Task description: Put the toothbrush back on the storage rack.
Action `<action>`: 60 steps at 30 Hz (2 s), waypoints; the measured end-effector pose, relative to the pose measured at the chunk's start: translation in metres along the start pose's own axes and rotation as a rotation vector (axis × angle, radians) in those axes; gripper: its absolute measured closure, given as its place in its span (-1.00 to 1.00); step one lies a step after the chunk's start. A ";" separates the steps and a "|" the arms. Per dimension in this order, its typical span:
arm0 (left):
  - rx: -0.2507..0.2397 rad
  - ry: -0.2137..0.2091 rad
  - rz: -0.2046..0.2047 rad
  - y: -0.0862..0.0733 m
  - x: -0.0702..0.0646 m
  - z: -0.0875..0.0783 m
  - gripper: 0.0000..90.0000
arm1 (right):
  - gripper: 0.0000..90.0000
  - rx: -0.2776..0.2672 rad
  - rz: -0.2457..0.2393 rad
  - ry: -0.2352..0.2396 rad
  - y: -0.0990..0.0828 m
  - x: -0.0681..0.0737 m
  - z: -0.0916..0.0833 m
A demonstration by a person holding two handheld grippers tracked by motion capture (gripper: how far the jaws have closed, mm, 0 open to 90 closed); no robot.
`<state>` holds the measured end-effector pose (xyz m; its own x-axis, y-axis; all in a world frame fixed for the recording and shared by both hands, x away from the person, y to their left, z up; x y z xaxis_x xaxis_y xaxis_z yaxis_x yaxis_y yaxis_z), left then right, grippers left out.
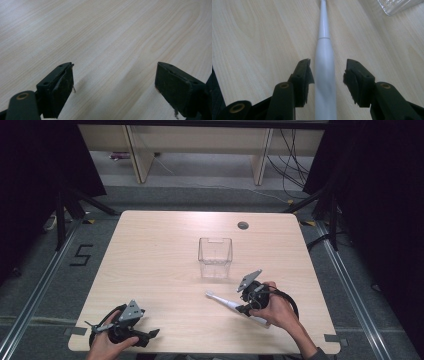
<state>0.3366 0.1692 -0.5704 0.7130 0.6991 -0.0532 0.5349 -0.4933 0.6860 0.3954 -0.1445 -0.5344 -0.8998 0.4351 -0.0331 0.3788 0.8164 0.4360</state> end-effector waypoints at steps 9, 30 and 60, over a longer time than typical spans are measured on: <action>0.000 0.000 0.000 0.000 0.000 0.000 -0.67 | 0.27 0.058 -0.018 0.011 0.000 0.001 0.009; -0.002 -0.002 -0.001 0.000 -0.001 0.000 -0.67 | 0.35 0.180 -0.017 0.034 -0.001 0.002 0.023; -0.005 -0.003 0.000 0.000 -0.001 0.000 -0.67 | 0.47 0.369 -0.101 0.058 0.000 -0.001 0.035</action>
<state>0.3360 0.1686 -0.5697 0.7144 0.6976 -0.0557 0.5329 -0.4907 0.6893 0.4039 -0.1317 -0.5653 -0.9434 0.3318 -0.0036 0.3304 0.9404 0.0799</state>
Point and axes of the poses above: each handheld gripper's, and its own axes: z roughly forward along the jaws, y roughly out of its top, x roughly to its left, the point moved 9 cm from there along z, roughly forward along the jaws, and after that the axes turned 2 degrees about -z, right-handed, at the moved point
